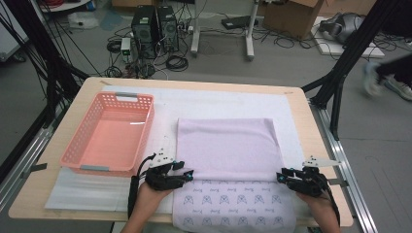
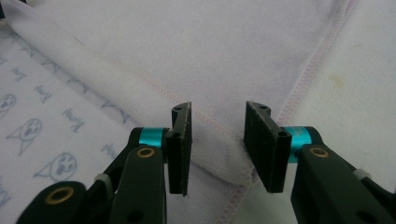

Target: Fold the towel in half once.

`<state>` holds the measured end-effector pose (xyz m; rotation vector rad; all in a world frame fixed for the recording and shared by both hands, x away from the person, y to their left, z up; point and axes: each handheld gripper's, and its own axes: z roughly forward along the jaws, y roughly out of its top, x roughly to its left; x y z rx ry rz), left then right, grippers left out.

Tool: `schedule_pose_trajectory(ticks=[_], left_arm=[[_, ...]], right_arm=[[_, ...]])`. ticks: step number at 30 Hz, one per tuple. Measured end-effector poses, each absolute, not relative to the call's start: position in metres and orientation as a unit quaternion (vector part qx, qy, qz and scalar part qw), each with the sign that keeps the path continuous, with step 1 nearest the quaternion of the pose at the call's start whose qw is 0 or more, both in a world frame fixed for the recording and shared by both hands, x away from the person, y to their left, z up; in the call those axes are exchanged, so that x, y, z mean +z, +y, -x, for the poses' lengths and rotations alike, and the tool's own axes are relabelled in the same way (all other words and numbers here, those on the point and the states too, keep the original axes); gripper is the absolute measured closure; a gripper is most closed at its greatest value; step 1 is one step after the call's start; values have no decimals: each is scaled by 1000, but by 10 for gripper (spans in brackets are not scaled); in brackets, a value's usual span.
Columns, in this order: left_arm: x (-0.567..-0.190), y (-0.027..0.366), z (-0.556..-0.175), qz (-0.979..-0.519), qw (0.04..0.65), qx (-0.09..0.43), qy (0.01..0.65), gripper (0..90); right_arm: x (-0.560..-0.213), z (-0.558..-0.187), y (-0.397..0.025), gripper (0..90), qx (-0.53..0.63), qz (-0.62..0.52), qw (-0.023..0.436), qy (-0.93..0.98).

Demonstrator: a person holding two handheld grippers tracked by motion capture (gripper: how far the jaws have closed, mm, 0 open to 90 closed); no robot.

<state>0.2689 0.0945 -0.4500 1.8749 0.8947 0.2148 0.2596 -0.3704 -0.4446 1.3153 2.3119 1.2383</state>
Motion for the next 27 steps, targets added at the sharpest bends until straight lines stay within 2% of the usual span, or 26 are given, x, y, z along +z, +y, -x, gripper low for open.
schedule_pose_trajectory(ticks=[5, 7, 9, 11, 17, 27], left_arm=[[-451, 89, -268, -792, 479, 102, 365, 543], [-451, 84, -266, -803, 456, 119, 364, 638], [-451, 78, -264, -816, 439, 136, 351, 783], [-450, 79, -262, -814, 441, 141, 350, 850], [-443, 92, -252, -778, 500, 110, 364, 860], [-434, 105, -208, -767, 532, 94, 347, 858]], right_arm=[[-445, -258, -369, 711, 411, -440, 113, 790], [-446, -258, -369, 744, 410, -441, 116, 790], [-446, -257, -368, 825, 405, -438, 117, 794], [-445, -255, -367, 856, 404, -433, 120, 797], [-438, -246, -371, 870, 427, -429, 111, 788], [-425, -207, -379, 872, 448, -404, 103, 791]])
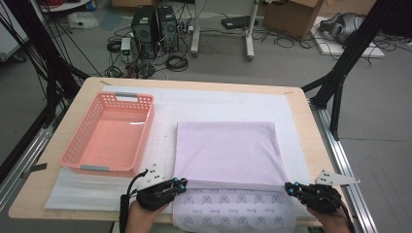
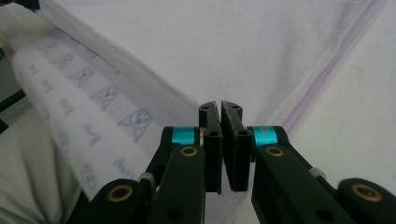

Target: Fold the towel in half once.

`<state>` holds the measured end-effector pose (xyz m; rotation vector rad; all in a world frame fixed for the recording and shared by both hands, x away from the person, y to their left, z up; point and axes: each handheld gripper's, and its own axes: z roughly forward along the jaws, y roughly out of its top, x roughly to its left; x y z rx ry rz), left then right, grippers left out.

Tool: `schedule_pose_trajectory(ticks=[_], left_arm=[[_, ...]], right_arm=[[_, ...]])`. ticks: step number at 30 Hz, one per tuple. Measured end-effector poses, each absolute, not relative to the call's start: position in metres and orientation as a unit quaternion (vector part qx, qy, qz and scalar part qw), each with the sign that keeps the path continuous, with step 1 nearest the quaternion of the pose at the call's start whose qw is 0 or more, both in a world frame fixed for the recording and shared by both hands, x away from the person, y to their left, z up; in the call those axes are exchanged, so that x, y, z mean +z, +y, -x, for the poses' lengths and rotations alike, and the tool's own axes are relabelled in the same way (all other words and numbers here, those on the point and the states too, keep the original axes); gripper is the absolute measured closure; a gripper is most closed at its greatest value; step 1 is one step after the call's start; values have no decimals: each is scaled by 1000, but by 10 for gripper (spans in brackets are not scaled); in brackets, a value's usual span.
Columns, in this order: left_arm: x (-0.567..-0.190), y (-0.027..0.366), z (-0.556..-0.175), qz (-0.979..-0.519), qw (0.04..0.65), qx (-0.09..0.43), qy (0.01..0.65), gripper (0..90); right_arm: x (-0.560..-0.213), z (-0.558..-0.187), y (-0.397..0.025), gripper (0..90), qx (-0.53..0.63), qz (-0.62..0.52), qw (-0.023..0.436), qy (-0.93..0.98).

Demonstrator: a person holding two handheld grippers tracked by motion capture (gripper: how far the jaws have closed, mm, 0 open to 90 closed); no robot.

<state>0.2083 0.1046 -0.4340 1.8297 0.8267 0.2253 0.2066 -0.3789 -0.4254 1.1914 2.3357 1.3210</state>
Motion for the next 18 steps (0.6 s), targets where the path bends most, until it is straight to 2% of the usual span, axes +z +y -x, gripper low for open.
schedule_pose_trajectory(ticks=[6, 18], left_arm=[[-434, 108, -183, -773, 531, 88, 336, 857], [-435, 112, -160, -770, 539, 79, 332, 857]], right_arm=[[-424, -182, -381, 872, 448, -395, 96, 796], [-421, -151, -381, 872, 452, -390, 88, 798]])
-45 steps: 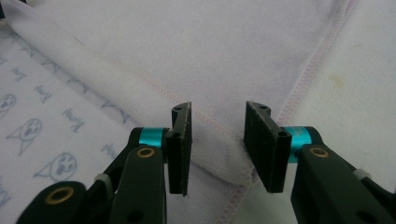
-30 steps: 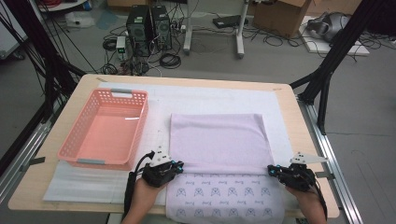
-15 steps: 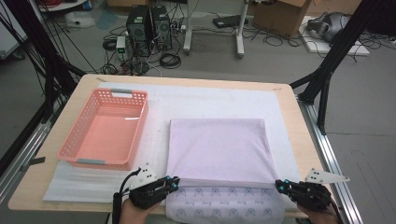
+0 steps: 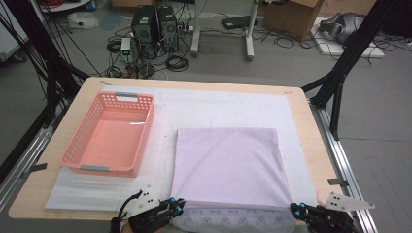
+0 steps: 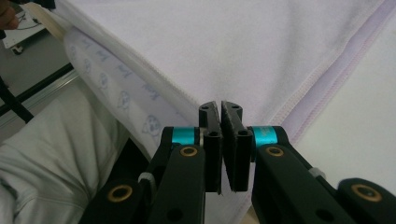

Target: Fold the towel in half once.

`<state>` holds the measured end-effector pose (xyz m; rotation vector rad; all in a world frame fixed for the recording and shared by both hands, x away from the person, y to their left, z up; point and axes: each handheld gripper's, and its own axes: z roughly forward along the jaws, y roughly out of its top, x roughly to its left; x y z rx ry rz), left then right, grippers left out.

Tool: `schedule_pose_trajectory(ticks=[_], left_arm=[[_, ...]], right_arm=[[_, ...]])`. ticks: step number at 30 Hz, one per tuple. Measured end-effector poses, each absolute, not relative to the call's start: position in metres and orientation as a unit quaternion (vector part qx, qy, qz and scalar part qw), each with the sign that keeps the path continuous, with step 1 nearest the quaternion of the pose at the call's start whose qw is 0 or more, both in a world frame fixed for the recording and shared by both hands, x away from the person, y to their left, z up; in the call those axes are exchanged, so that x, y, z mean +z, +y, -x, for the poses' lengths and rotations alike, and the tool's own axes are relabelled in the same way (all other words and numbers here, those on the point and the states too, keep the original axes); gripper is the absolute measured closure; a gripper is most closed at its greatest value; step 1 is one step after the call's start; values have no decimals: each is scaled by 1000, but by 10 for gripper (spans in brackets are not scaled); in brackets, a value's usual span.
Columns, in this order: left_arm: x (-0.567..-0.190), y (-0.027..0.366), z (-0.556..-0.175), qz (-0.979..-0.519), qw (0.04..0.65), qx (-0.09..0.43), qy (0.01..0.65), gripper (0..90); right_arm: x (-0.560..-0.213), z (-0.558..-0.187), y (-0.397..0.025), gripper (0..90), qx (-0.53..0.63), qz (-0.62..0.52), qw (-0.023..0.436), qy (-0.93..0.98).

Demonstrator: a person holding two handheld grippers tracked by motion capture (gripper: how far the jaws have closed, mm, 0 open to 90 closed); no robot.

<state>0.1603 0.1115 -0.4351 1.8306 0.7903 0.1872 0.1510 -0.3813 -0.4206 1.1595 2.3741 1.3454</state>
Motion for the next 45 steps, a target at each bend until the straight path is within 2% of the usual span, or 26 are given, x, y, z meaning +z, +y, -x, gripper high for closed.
schedule_pose_trajectory(ticks=[6, 7, 9, 10, 12, 20, 26, 31, 33, 36, 37, 40, 45], left_arm=[[-439, 113, -150, -773, 542, 56, 326, 848], [-439, 113, -152, -770, 544, 57, 329, 807], [-439, 115, -160, -756, 552, 58, 348, 588], [-438, 117, -166, -747, 558, 64, 356, 511], [-435, 121, -177, -730, 572, 77, 367, 424], [-429, 132, -248, -708, 581, 120, 383, 456], [-432, 129, -294, -701, 573, 122, 407, 447], [-438, 118, -320, -717, 541, 138, 417, 451], [-442, 115, -327, -709, 544, 150, 423, 454], [-451, 113, -338, -710, 521, 154, 447, 495], [-451, 111, -342, -715, 512, 142, 454, 493], [-446, 106, -351, -727, 496, 159, 448, 485], [-443, 101, -370, -731, 465, 174, 469, 413]], right_arm=[[-419, -136, -382, 870, 450, -391, 82, 799], [-420, -136, -382, 850, 448, -388, 85, 801], [-420, -139, -382, 687, 448, -401, 86, 795], [-419, -142, -383, 646, 454, -409, 86, 787], [-417, -151, -383, 625, 463, -416, 95, 777], [-419, -229, -379, 615, 456, -436, 156, 760], [-419, -272, -381, 607, 438, -467, 173, 748], [-419, -300, -385, 528, 429, -488, 178, 739], [-421, -312, -386, 504, 425, -497, 178, 735], [-424, -331, -384, 459, 418, -505, 174, 735], [-425, -337, -384, 443, 417, -507, 173, 734], [-428, -354, -380, 435, 413, -511, 166, 735], [-435, -371, -370, 426, 403, -507, 154, 746]])
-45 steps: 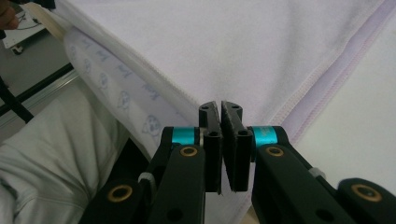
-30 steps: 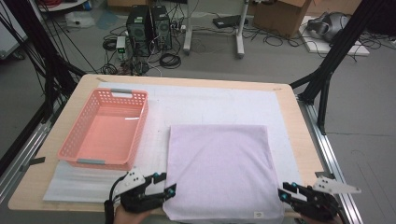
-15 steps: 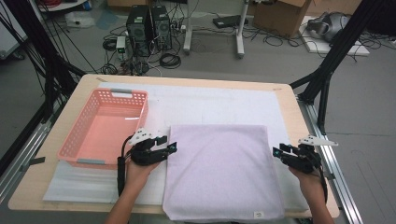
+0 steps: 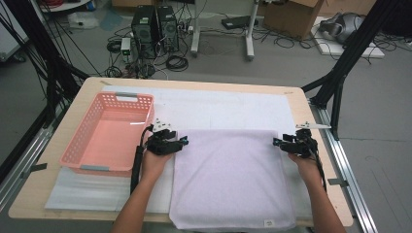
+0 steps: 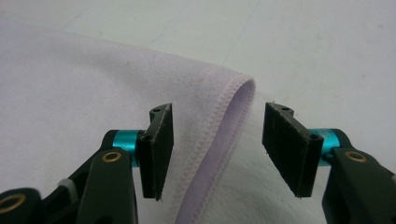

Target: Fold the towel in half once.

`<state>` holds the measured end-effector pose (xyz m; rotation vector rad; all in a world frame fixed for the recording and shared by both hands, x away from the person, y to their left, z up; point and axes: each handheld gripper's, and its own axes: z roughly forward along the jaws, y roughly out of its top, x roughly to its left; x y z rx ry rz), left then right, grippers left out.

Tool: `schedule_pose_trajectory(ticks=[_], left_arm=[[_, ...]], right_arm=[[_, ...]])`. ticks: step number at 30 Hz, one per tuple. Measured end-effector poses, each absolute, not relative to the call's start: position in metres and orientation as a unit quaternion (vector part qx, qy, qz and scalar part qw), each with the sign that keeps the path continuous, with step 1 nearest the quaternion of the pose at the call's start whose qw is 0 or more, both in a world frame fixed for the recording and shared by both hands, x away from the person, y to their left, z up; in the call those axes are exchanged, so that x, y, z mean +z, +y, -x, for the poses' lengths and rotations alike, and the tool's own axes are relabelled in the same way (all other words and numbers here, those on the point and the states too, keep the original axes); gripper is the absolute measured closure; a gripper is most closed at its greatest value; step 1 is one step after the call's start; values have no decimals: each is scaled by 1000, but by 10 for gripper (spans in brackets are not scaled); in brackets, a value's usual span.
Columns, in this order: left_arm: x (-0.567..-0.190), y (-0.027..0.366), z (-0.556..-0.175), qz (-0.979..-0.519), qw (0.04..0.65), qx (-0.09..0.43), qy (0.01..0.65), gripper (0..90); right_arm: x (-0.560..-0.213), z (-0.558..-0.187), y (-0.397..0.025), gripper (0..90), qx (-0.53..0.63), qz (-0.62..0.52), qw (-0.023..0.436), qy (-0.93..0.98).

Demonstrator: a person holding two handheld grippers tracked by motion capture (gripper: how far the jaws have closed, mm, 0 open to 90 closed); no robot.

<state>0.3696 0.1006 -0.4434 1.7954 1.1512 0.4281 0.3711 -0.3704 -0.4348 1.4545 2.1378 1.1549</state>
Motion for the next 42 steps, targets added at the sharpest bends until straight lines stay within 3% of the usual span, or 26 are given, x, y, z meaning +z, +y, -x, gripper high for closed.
schedule_pose_trajectory(ticks=[6, 10, 11, 13, 15, 16, 18, 23, 29, 37, 42], left_arm=[[-452, 95, -387, -748, 420, 159, 489, 364], [-452, 87, -385, -765, 394, 198, 470, 406], [-452, 86, -384, -768, 393, 201, 465, 437], [-451, 85, -384, -773, 400, 196, 452, 550], [-451, 85, -383, -778, 412, 176, 441, 761], [-451, 84, -383, -773, 415, 173, 448, 803], [-450, 88, -386, -759, 425, 156, 468, 829], [-441, 94, -388, -728, 471, 195, 459, 841], [-425, 96, -410, -718, 490, 195, 454, 840], [-407, 93, -440, -713, 503, 204, 444, 840], [-414, 96, -447, -698, 514, 204, 454, 841]], right_arm=[[-443, -381, -364, 436, 384, -509, 146, 757], [-445, -382, -358, 548, 361, -492, 167, 774], [-445, -381, -356, 599, 356, -490, 171, 777], [-444, -381, -355, 789, 360, -479, 160, 785], [-444, -379, -353, 839, 366, -479, 148, 784], [-444, -379, -353, 852, 368, -481, 143, 783], [-444, -380, -358, 866, 380, -484, 133, 777], [-431, -380, -365, 873, 416, -474, 170, 758], [-418, -390, -362, 872, 424, -467, 213, 747], [-409, -416, -363, 871, 429, -482, 243, 724], [-408, -427, -361, 870, 440, -491, 249, 710]])
